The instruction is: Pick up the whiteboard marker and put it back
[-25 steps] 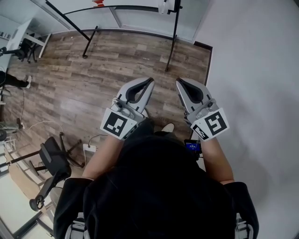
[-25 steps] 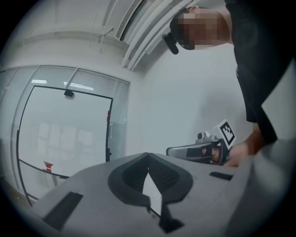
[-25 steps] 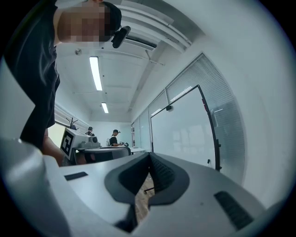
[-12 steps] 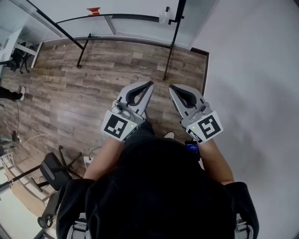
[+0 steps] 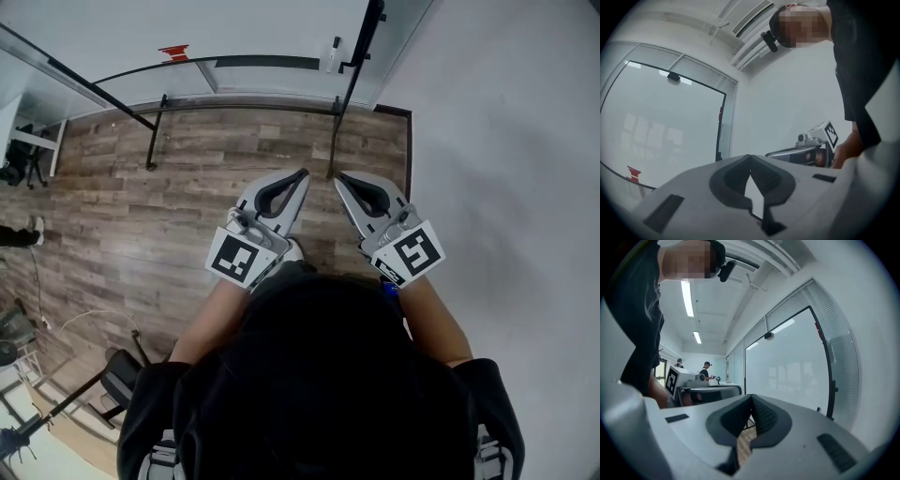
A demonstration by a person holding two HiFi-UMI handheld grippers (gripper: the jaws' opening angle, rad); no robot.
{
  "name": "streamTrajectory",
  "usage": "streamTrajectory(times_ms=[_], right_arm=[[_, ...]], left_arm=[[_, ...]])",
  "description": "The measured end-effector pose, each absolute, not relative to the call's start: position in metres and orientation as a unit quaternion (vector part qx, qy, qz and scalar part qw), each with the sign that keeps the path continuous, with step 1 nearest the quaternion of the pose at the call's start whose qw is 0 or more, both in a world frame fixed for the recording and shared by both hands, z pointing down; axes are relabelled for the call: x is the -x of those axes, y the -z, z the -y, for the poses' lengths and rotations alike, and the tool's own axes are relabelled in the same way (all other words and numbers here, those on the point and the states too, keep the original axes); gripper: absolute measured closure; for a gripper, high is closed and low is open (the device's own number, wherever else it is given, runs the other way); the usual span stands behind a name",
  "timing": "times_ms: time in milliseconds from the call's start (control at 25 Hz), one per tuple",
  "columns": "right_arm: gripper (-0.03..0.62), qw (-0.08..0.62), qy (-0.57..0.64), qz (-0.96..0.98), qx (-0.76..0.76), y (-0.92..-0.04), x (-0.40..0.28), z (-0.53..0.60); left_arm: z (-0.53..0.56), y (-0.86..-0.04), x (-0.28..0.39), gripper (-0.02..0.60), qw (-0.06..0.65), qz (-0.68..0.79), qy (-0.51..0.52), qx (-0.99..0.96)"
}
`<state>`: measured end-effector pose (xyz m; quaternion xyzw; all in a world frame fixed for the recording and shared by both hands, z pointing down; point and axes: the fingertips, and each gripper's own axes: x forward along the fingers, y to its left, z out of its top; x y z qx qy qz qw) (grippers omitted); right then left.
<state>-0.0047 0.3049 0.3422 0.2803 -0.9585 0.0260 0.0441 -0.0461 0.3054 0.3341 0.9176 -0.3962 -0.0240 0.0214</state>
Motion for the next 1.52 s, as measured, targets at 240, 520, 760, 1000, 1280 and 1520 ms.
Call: streamTrajectory(times_ms=[240,520,760,1000,1280,1520], right_arm=[[0.599,0.044,-0.03,0.951,-0.304,-0.344,0.025,-0.276],[0.599,0.044,-0.038,0.946,-0.32,-0.351,0.029,-0.241],[0.599,0.044,-0.039,0.944,-0.325,-0.357,0.017,-0.205],[0.599,0.044,-0.036,0.946,-0.319,-0.368,0.003,-0.15],[0.599,0.049,-0.043,0.95,-0.306,-0.376,-0.014,-0.077],[0.599,0.058,-0.052,0.951,-0.299,-0.391,-0.03,-0.018]], left_arm=[[-0.273,-0.337,0.064,0.577,0.025,0.374,0.024,-0.927],[-0.237,-0.345,0.076,0.577,0.032,0.37,0.024,-0.928],[-0.205,-0.352,0.074,0.577,0.034,0.376,0.018,-0.926],[-0.152,-0.361,0.063,0.577,0.027,0.391,0.014,-0.92],[-0.083,-0.366,0.044,0.577,0.035,0.394,0.014,-0.918],[-0.028,-0.377,0.026,0.577,0.04,0.406,0.008,-0.913]])
